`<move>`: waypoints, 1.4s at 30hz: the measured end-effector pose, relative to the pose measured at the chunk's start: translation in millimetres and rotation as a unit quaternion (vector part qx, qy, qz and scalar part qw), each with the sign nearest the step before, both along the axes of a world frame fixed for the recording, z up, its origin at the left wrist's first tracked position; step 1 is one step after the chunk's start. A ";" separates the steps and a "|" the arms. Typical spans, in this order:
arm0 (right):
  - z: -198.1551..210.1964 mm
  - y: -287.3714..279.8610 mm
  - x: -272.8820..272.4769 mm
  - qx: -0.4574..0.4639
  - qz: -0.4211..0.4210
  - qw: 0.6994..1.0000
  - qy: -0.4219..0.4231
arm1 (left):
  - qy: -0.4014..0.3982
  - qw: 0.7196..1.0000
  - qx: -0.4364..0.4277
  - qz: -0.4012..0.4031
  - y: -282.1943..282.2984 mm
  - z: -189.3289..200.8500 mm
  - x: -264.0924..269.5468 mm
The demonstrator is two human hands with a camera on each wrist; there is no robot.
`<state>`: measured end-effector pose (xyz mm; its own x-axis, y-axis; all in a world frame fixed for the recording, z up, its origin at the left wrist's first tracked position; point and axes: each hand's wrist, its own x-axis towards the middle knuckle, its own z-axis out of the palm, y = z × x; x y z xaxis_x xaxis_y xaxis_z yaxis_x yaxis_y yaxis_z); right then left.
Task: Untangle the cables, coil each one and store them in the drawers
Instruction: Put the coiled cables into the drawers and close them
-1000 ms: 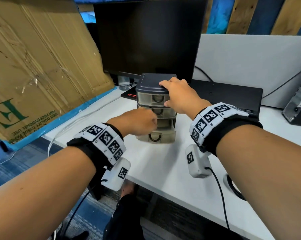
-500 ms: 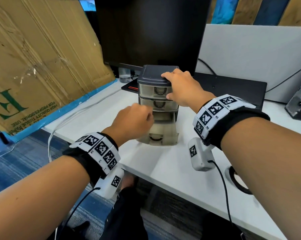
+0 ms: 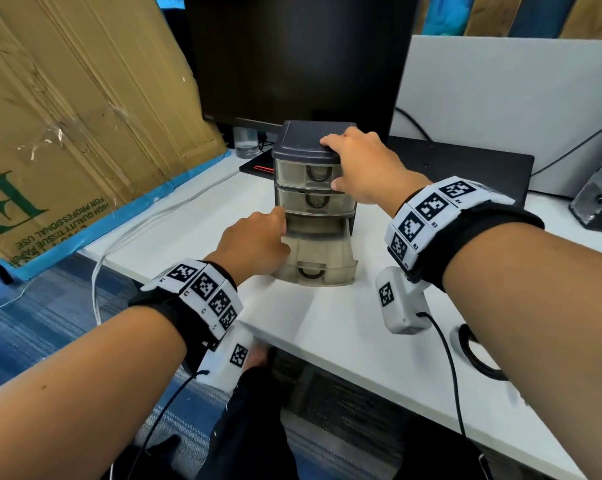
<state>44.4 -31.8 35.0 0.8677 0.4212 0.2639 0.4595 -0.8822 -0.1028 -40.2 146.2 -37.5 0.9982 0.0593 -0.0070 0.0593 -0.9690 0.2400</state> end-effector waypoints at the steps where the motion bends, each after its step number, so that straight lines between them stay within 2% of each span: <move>1: 0.4 0.4 -0.9 0.000 -0.001 1.000 0.001 | 0.001 1.000 0.002 -0.002 -0.8 3.2 0.8; 3: 0.1 1.4 -1.3 0.001 -0.003 1.000 0.003 | -0.034 0.999 -0.019 0.010 -1.9 11.1 4.8; 7: 8.7 -3.8 1.2 0.011 0.019 0.999 0.043 | -0.177 0.981 -0.078 0.033 -3.4 24.7 14.9; 9: 19.9 -16.4 1.0 0.069 0.049 0.992 0.092 | -0.184 0.980 -0.072 0.023 -4.0 24.9 19.4; 11: 29.3 -36.6 0.9 0.144 0.046 0.983 0.103 | -0.156 0.985 -0.066 0.021 -3.7 23.2 24.7; 13: 33.7 -64.7 4.8 0.187 0.000 0.979 0.075 | -0.140 0.987 -0.079 0.019 -4.0 21.8 29.3; 14: 33.0 -80.7 7.7 0.178 -0.040 0.981 0.073 | -0.139 0.986 -0.086 0.016 -4.5 21.5 31.1; 16: 28.4 -107.9 8.3 0.068 -0.123 0.985 0.104 | -0.137 0.986 -0.098 0.013 -3.7 19.8 33.5; 17: 24.5 -119.3 7.5 -0.006 -0.158 0.977 0.141 | -0.137 0.985 -0.103 0.013 -3.6 18.8 34.5; 18: 19.2 -128.3 6.2 -0.064 -0.188 0.963 0.183 | -0.137 0.985 -0.108 0.015 -3.3 17.7 35.3; 21: -5.1 -147.9 8.1 -0.131 -0.234 0.922 0.279 | -0.143 0.983 -0.112 0.019 -3.9 12.5 37.5; 24: -36.6 -160.5 19.0 -0.264 -0.265 0.897 0.237 | -0.138 0.983 -0.116 0.020 -4.4 11.8 39.5; 26: -65.1 -180.2 47.7 -0.335 -0.269 0.873 0.230 | -0.129 0.984 -0.119 0.023 -3.7 13.1 39.7; 28: -96.9 -199.4 89.4 -0.324 -0.259 0.881 0.227 | -0.123 0.985 -0.120 0.024 -3.2 14.2 39.0; 30: -99.5 -191.8 97.7 -0.308 -0.249 0.885 0.244 | -0.121 0.985 -0.120 0.022 -3.6 14.5 38.0; 34: -46.3 -147.7 31.8 -0.261 -0.212 0.916 0.220 | -0.107 0.986 -0.129 0.021 -3.2 14.4 40.8; 37: -17.6 -138.7 15.8 -0.159 -0.203 0.938 0.232 | -0.091 0.984 -0.156 0.005 0.3 14.8 43.1; 39: 4.3 -131.3 11.4 -0.095 -0.142 0.956 0.239 | -0.080 0.982 -0.171 -0.008 2.0 15.8 42.3; 42: 27.5 -108.2 -2.4 0.013 0.003 0.973 0.231 | -0.053 0.981 -0.187 -0.024 2.5 18.1 40.9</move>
